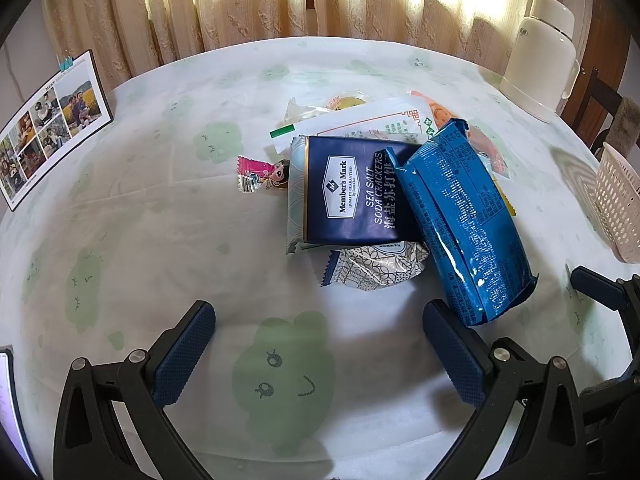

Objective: Organize snacks
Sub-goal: 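Move the right gripper toward the blue biscuit pack on the pile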

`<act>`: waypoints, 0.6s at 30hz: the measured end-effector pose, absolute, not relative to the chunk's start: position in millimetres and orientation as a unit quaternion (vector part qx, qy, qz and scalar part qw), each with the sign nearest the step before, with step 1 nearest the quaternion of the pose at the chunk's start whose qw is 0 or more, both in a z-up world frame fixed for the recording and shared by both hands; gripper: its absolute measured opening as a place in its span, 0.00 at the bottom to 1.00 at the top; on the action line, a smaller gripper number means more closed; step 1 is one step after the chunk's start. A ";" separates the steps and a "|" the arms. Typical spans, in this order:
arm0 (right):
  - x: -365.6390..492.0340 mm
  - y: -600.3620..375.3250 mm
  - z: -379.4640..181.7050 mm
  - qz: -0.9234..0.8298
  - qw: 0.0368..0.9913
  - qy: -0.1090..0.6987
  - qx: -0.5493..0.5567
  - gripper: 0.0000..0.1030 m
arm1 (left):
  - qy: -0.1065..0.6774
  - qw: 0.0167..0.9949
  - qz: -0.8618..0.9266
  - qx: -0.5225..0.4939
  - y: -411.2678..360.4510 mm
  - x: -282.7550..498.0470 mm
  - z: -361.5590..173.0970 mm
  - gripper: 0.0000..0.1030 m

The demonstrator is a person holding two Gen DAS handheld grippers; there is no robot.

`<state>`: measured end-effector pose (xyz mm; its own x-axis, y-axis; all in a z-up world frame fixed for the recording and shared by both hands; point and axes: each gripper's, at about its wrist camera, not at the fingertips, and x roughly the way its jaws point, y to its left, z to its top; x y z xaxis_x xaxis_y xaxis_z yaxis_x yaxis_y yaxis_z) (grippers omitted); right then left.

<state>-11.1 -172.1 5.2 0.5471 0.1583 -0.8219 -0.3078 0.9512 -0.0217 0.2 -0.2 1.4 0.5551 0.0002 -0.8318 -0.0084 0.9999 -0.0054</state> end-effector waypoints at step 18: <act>-11.2 -171.8 5.9 0.133 0.875 0.457 -0.082 1.00 | 0.479 0.878 -0.010 -0.001 3.4 -0.1 0.3 1.00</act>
<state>-11.2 -171.8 5.9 0.5459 0.1580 -0.8228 -0.3085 0.9510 -0.0220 -0.1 3.4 0.3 0.5414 -0.0182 -0.8406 0.0164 0.9998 -0.0110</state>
